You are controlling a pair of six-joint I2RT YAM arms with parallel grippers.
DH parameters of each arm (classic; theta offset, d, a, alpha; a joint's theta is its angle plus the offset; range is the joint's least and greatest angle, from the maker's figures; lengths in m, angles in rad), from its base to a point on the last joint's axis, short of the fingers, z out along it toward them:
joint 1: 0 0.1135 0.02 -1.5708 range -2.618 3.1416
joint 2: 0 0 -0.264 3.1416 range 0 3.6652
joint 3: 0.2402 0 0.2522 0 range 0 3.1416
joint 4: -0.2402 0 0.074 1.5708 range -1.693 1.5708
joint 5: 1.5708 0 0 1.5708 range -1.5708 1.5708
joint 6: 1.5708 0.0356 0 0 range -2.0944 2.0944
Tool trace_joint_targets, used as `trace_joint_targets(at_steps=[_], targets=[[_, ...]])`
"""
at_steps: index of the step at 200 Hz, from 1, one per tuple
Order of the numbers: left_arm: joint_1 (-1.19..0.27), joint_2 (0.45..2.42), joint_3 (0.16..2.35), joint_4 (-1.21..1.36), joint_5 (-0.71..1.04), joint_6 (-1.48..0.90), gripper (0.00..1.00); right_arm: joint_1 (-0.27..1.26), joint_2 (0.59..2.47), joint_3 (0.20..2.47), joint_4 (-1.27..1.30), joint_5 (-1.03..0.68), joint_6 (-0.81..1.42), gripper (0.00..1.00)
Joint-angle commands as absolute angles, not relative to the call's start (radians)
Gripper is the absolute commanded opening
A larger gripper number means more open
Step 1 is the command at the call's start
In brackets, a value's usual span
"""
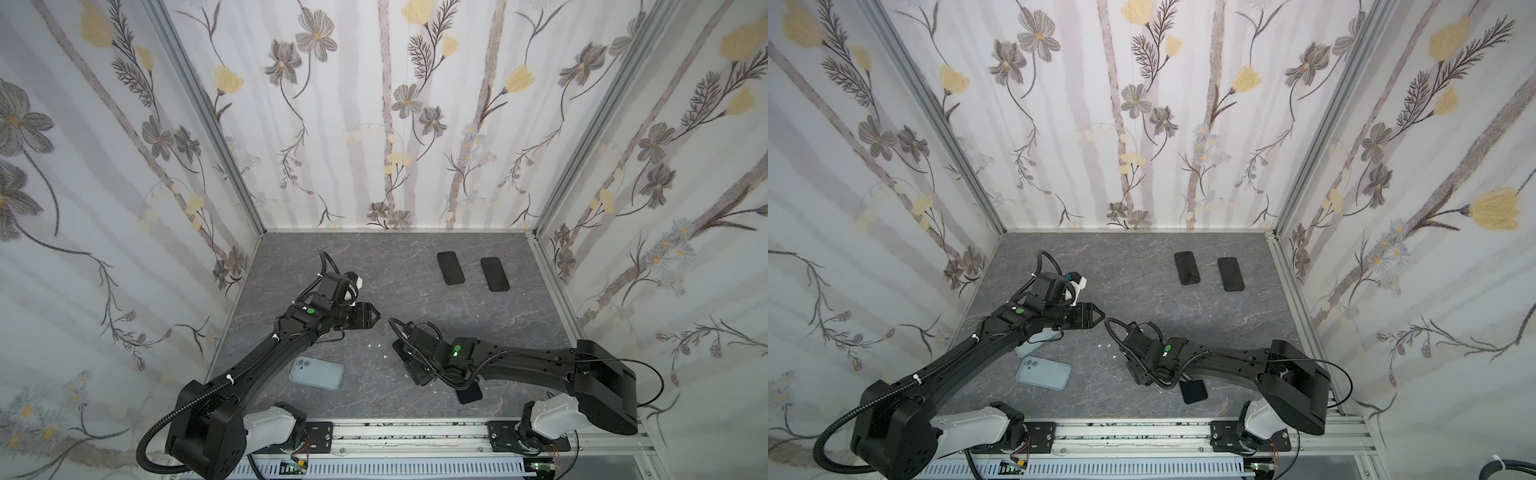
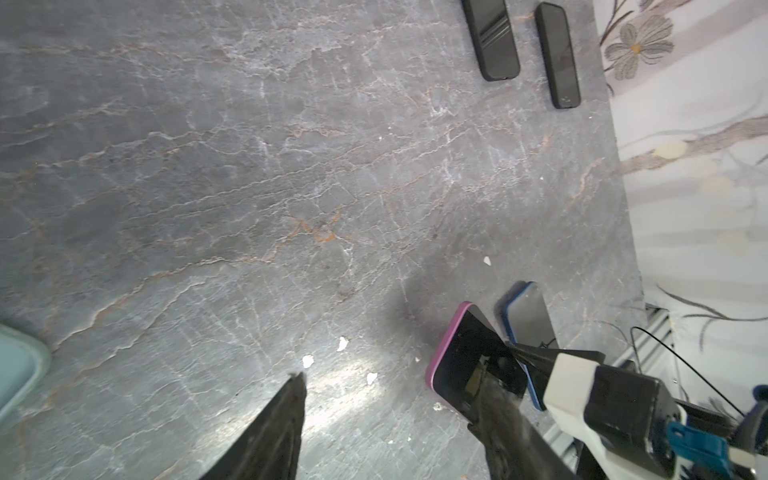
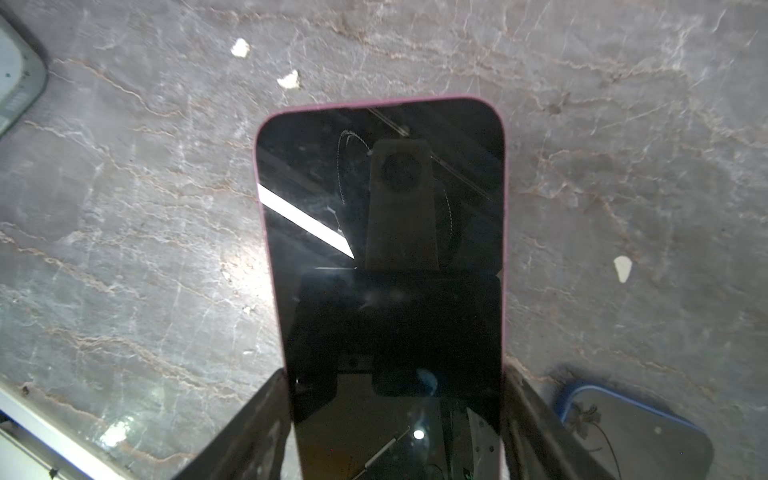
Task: Put the phone into the phone case
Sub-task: 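Lift the purple-edged phone toward the left gripper while the left gripper grasps its edge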
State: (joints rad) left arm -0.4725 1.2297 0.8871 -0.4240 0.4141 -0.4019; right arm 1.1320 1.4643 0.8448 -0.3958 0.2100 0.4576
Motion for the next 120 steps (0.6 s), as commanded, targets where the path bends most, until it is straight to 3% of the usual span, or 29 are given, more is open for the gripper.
trace_joint_targets(at_steps=[1,82,120], targets=[[-0.474,1.236,0.924,-0.410,0.534,-0.446,0.66,1.131,1.415,0.850,-0.318,0.280,0.398,0.61],[-0.486,1.254,0.967,-0.374,0.720,-0.548,0.62,1.138,1.302,0.861,-0.158,0.325,0.225,0.62],[-0.489,1.254,0.946,-0.355,0.742,-0.552,0.52,1.150,1.292,0.862,-0.108,0.328,0.192,0.62]])
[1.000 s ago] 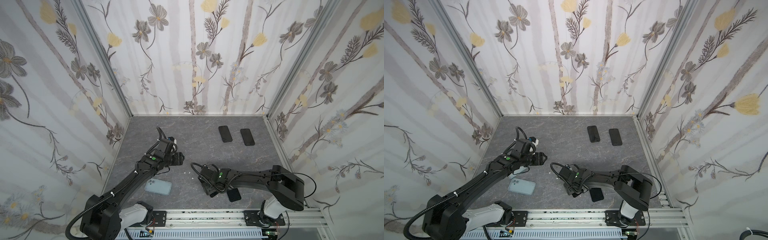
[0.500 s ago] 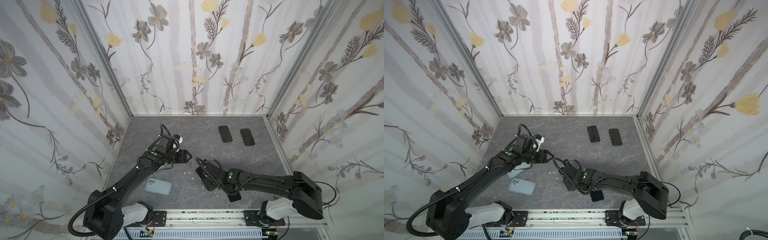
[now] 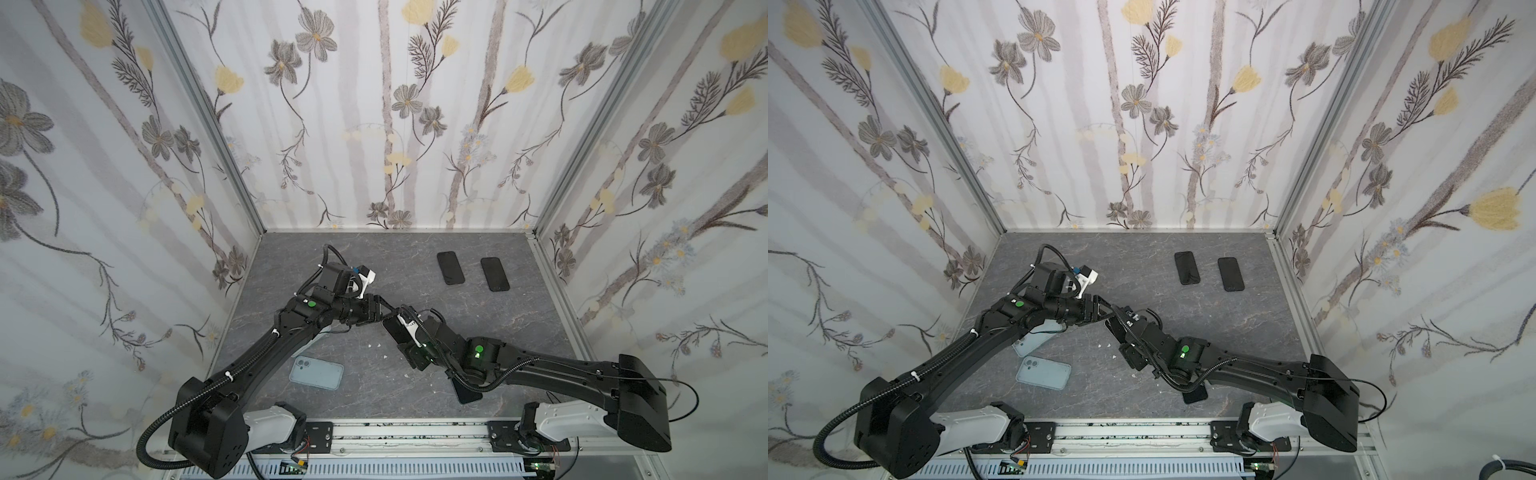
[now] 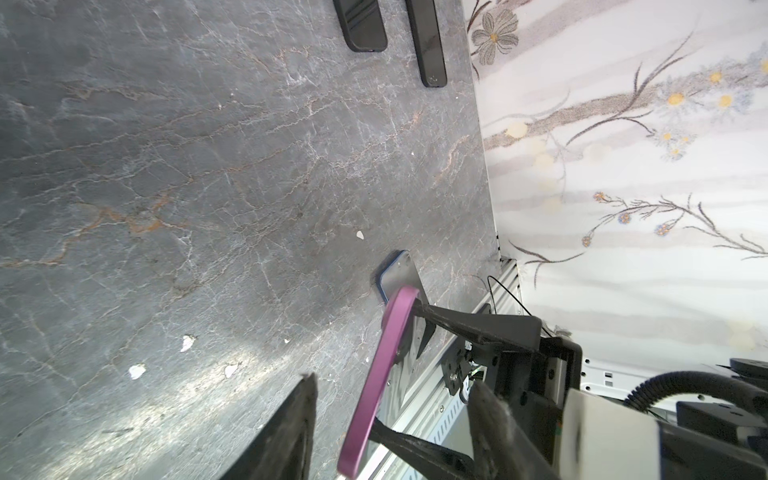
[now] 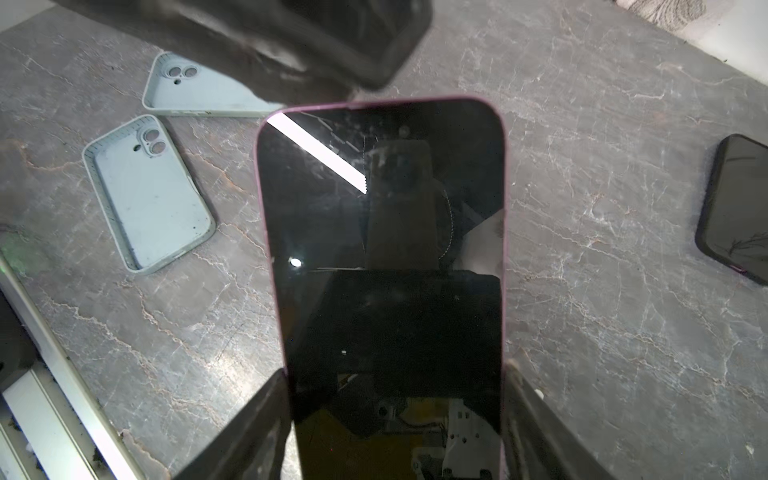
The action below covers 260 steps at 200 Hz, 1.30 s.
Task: Put the phone into the phone case
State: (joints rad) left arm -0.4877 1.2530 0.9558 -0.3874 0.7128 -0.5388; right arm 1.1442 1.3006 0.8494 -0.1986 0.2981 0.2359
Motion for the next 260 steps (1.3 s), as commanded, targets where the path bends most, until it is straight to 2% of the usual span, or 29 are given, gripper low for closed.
trace_joint_targets(at_steps=[1,56,104,127,134,143,151,162,169,224,260], targets=[[-0.489,1.255,0.946,-0.355,0.739,-0.551,0.51,1.150,1.292,0.861,-0.107,0.329,0.192,0.62],[-0.490,1.241,0.933,-0.337,0.746,-0.561,0.24,1.168,1.299,0.864,-0.098,0.325,0.184,0.62],[-0.489,1.236,0.925,-0.354,0.738,-0.547,0.12,1.174,1.304,0.867,-0.084,0.326,0.187,0.61],[-0.489,1.226,0.928,-0.351,0.724,-0.549,0.10,1.177,1.299,0.869,-0.083,0.331,0.185,0.61],[-0.490,1.223,0.931,-0.351,0.719,-0.548,0.08,1.177,1.298,0.872,-0.084,0.335,0.183,0.61],[-0.489,1.218,0.939,-0.350,0.708,-0.548,0.00,1.176,1.295,0.878,-0.087,0.336,0.180,0.63],[-0.488,1.210,0.950,-0.348,0.691,-0.547,0.00,1.177,1.293,0.884,-0.085,0.337,0.179,0.70],[-0.488,1.189,0.966,-0.338,0.649,-0.547,0.00,1.174,1.287,0.902,-0.087,0.338,0.184,0.93],[-0.487,1.169,0.978,-0.327,0.620,-0.547,0.00,1.174,1.282,0.917,-0.085,0.342,0.193,1.00],[-0.445,1.027,1.072,-0.217,0.418,-0.595,0.00,1.090,1.155,1.014,-0.003,0.229,0.250,1.00],[-0.438,0.950,1.066,0.001,0.438,-0.682,0.00,0.929,0.995,0.954,0.173,0.049,0.390,0.99]])
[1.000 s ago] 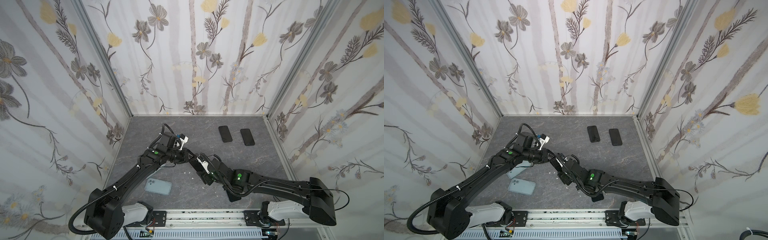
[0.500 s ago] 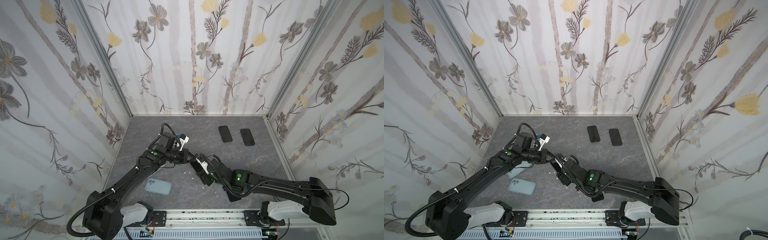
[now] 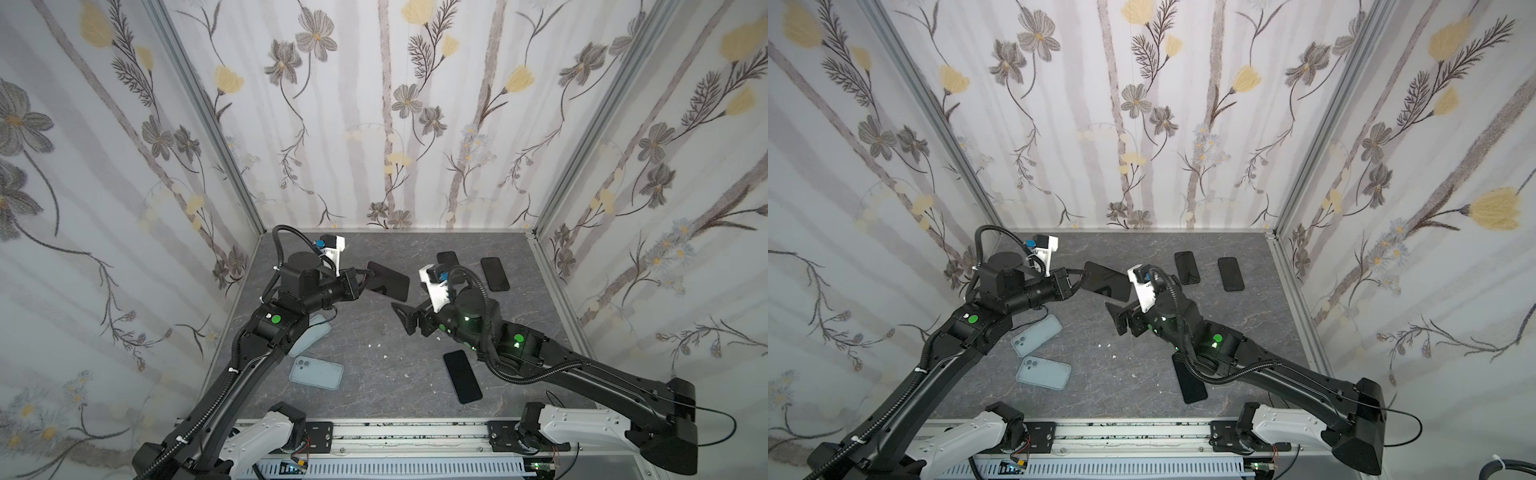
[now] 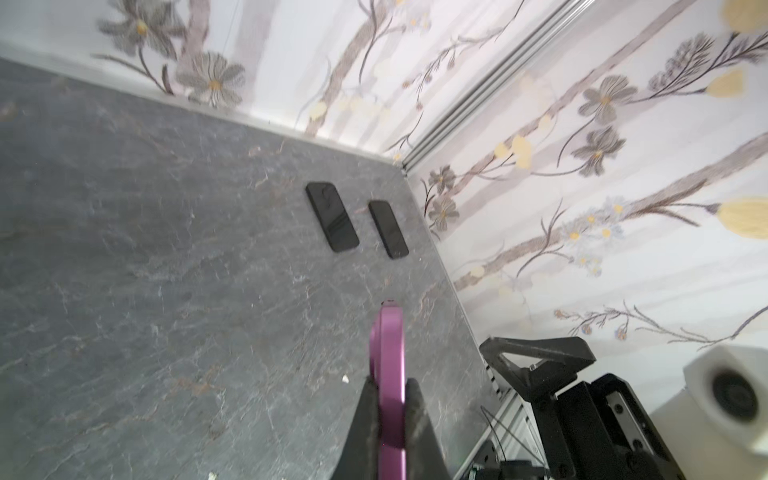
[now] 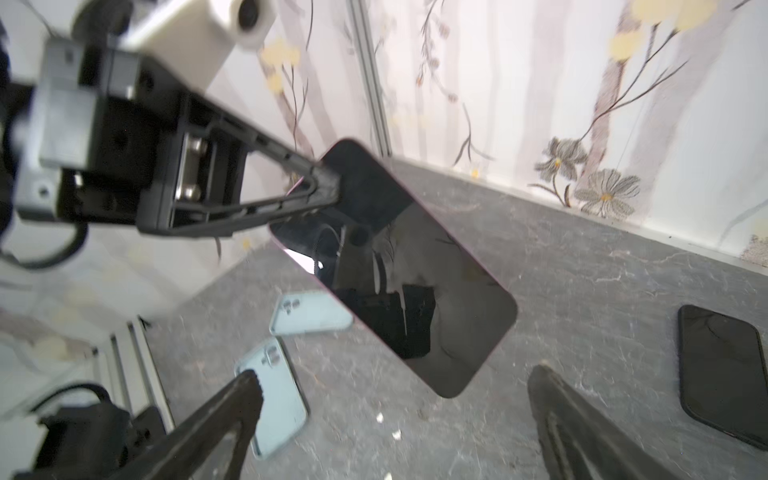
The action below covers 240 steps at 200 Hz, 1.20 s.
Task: Put the phone into the phone case
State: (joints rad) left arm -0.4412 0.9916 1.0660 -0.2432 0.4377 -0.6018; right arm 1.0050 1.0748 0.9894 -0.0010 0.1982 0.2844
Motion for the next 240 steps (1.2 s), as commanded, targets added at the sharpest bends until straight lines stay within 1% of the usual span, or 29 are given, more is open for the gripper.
trace_joint_targets(at_steps=[1,19,32,34,47,58,75,84,104,128,146,175,186,197,210,231,240], targets=[[-0.438,0.947,1.065,0.010,0.440,-0.685,0.00,0.924,0.991,0.952,0.179,0.043,0.392,0.98],[-0.439,0.917,1.045,0.149,0.487,-0.738,0.00,0.851,0.932,0.931,0.243,-0.031,0.451,0.88],[-0.438,0.900,1.033,0.228,0.504,-0.765,0.00,0.827,0.893,0.917,0.283,-0.049,0.495,0.87],[-0.439,0.897,1.030,0.240,0.505,-0.768,0.00,0.804,0.889,0.915,0.291,-0.051,0.501,0.87],[-0.438,0.880,1.011,0.318,0.523,-0.794,0.00,0.768,0.861,0.897,0.353,-0.079,0.537,0.81],[-0.438,0.873,0.999,0.378,0.553,-0.803,0.00,0.746,0.853,0.892,0.401,-0.131,0.565,0.78],[-0.438,0.874,0.987,0.437,0.599,-0.825,0.00,0.720,0.881,0.924,0.428,-0.250,0.591,0.76],[-0.438,0.877,0.981,0.469,0.621,-0.838,0.00,0.711,0.906,0.953,0.429,-0.300,0.607,0.74],[-0.439,0.879,0.964,0.528,0.649,-0.873,0.00,0.691,0.960,1.003,0.443,-0.392,0.658,0.66],[-0.439,0.874,0.947,0.603,0.675,-0.910,0.00,0.676,1.010,1.037,0.477,-0.474,0.710,0.62],[-0.438,0.868,0.936,0.632,0.679,-0.923,0.00,0.673,1.042,1.060,0.487,-0.550,0.724,0.59],[-0.437,0.859,0.930,0.634,0.671,-0.920,0.00,0.673,1.081,1.067,0.548,-0.699,0.738,0.58],[-0.439,0.852,0.925,0.636,0.664,-0.919,0.00,0.672,1.089,1.065,0.573,-0.736,0.751,0.52],[-0.439,0.850,0.924,0.636,0.661,-0.916,0.00,0.672,1.092,1.061,0.601,-0.761,0.763,0.48],[-0.439,0.845,0.923,0.634,0.661,-0.915,0.00,0.672,1.090,1.055,0.621,-0.777,0.770,0.46],[-0.439,0.843,0.915,0.635,0.662,-0.915,0.00,0.671,1.083,1.054,0.622,-0.781,0.768,0.39],[-0.439,0.843,0.913,0.635,0.664,-0.914,0.00,0.671,1.081,1.054,0.619,-0.780,0.764,0.38]])
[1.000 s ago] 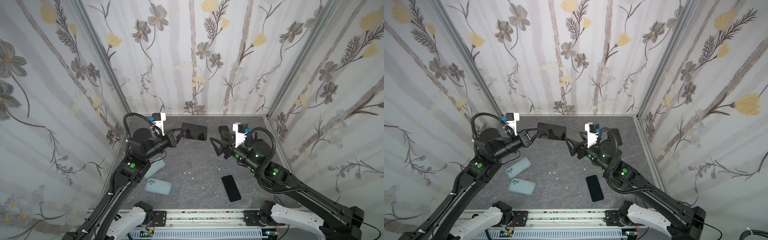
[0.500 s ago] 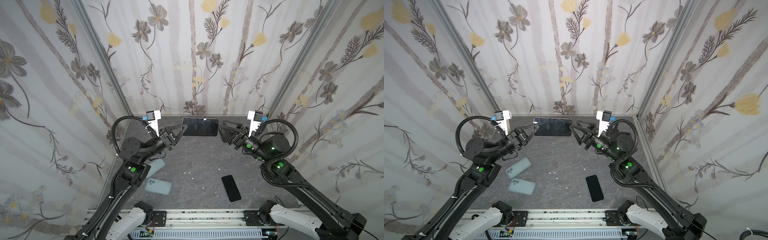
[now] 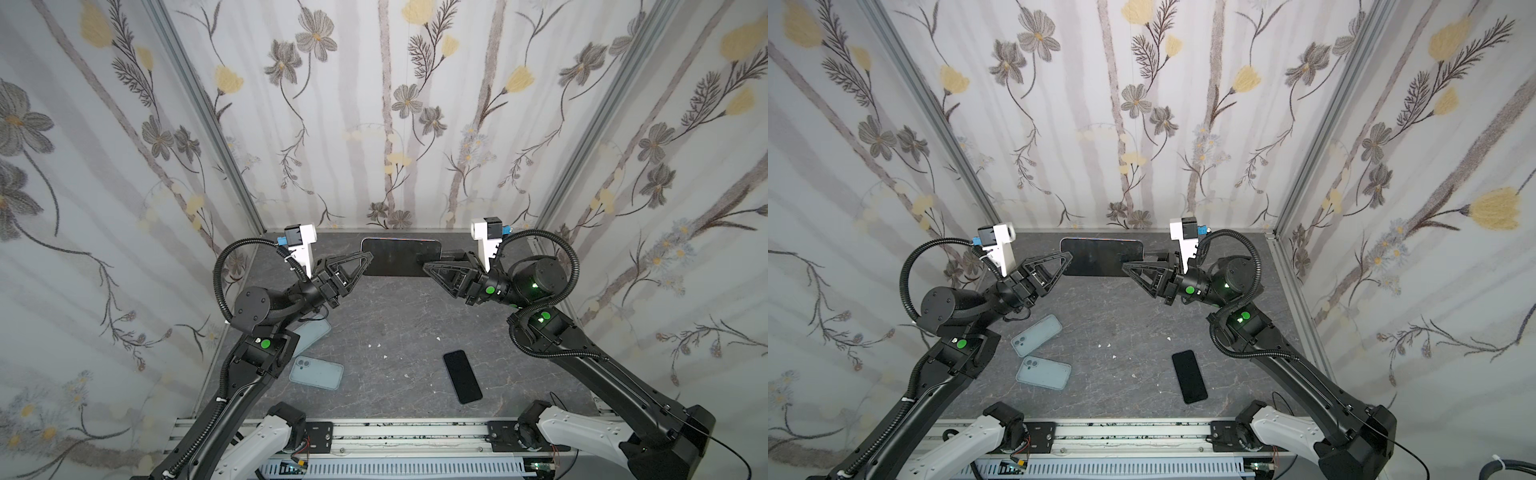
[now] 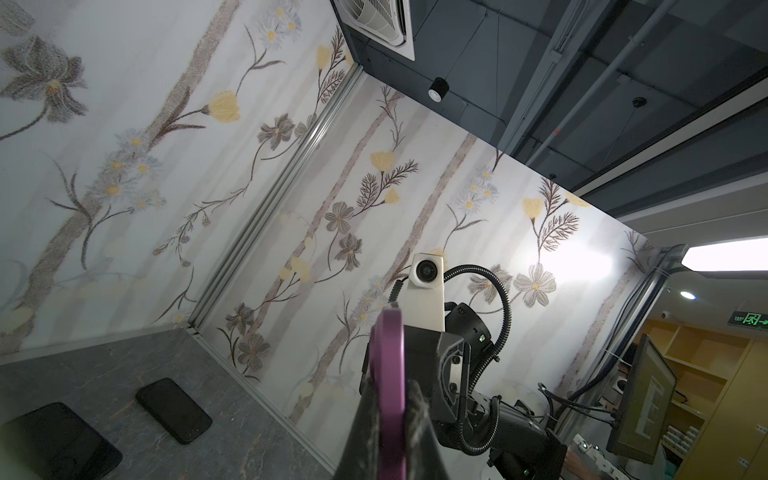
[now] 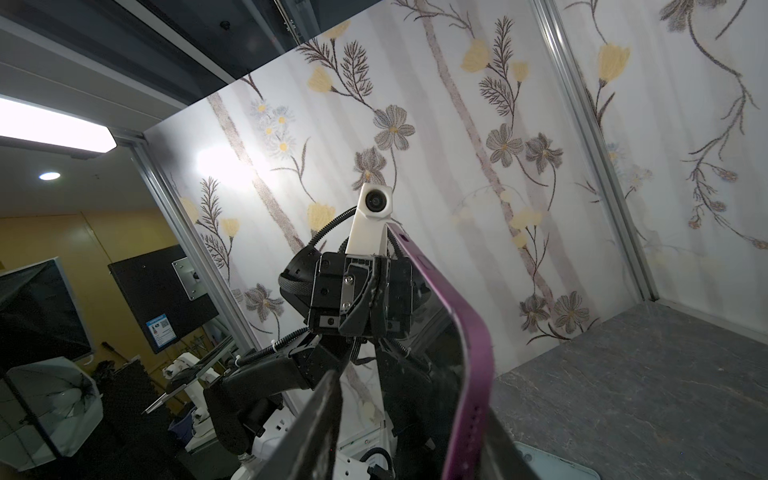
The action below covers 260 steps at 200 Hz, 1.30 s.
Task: Put the phone into the phone case
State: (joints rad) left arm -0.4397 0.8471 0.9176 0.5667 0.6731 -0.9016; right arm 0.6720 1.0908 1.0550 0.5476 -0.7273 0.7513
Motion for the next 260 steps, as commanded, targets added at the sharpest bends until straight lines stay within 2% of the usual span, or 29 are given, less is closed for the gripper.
trace_joint_targets(at_steps=[1,38,64,95,159,195,197,210,215,219,226,260], targets=[[-0.438,0.844,0.913,0.634,0.664,-0.914,0.00,0.671,1.081,1.054,0.618,-0.780,0.763,0.38],[-0.439,0.842,0.895,0.639,0.664,-0.916,0.00,0.667,1.082,1.062,0.580,-0.772,0.736,0.36],[-0.439,0.839,0.888,0.645,0.677,-0.920,0.00,0.655,1.084,1.060,0.576,-0.763,0.737,0.28],[-0.439,0.828,0.888,0.638,0.686,-0.911,0.00,0.641,1.081,1.055,0.569,-0.758,0.738,0.27],[-0.438,0.819,0.894,0.611,0.693,-0.883,0.00,0.639,1.085,1.055,0.575,-0.772,0.749,0.05],[-0.438,0.810,0.897,0.561,0.636,-0.839,0.00,0.637,1.084,1.062,0.546,-0.744,0.743,0.00],[-0.438,0.807,0.898,0.550,0.628,-0.829,0.02,0.637,1.084,1.063,0.542,-0.739,0.740,0.00],[-0.438,0.792,0.913,0.450,0.552,-0.761,0.32,0.637,1.078,1.066,0.494,-0.693,0.724,0.00],[-0.438,0.784,0.922,0.397,0.518,-0.726,0.46,0.636,1.077,1.066,0.475,-0.672,0.715,0.00],[-0.438,0.778,0.927,0.345,0.487,-0.696,0.52,0.633,1.073,1.066,0.462,-0.654,0.710,0.00],[-0.438,0.767,0.932,0.261,0.420,-0.651,0.56,0.629,1.071,1.065,0.439,-0.623,0.703,0.00],[-0.439,0.724,0.898,-0.109,-0.015,-0.589,0.61,0.593,1.038,1.059,0.266,-0.405,0.681,0.00]])
